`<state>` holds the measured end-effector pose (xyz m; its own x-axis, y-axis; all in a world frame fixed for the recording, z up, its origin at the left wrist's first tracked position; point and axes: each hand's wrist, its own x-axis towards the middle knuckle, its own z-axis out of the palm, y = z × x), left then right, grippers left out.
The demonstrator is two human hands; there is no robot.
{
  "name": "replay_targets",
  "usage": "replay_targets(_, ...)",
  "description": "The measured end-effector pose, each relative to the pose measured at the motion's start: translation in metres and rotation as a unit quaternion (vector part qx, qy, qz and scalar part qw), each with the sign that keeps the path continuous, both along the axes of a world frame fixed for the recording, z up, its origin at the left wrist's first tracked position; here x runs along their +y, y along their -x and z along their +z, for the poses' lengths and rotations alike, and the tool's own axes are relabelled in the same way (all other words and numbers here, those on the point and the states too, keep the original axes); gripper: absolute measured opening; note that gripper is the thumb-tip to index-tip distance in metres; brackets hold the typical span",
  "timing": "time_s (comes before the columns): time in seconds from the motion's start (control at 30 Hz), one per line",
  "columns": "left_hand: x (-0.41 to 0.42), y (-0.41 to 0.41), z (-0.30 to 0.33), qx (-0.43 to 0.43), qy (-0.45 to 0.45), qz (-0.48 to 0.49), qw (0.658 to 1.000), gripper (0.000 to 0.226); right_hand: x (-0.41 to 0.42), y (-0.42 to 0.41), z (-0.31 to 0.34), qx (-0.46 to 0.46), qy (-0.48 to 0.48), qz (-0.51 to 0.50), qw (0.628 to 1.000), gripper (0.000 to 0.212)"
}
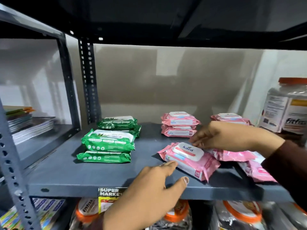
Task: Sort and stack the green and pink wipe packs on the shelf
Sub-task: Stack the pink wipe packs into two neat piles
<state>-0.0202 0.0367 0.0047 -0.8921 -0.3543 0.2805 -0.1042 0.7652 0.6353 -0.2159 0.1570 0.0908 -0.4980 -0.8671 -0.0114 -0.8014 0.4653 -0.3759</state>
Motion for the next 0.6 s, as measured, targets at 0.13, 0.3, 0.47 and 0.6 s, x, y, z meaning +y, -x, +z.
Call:
replay_targets(0.13, -0.001, 0.001, 0.001, -0.008, 0.004, 0.02, 1.0, 0.066, -0.002, -0.011, 0.0, -0.028, 0.001, 0.006, 1.0, 0.047)
replay_targets(0.3, -0.016, -0.011, 0.003, 0.006, 0.007, 0.093, 0.996, 0.069, -0.007, -0.03, -0.006, -0.138, 0.051, 0.032, 0.989, 0.044)
replay_targets(0.47, -0.035, -0.027, 0.009, 0.028, -0.003, 0.118, 0.993, 0.053, -0.031, -0.046, -0.018, -0.198, 0.09, 0.059, 0.974, 0.04)
replay_targets(0.6, -0.041, -0.032, 0.009, 0.033, -0.001, 0.139, 0.99, 0.037, -0.041, -0.047, -0.021, -0.228, 0.087, 0.104, 0.964, 0.037)
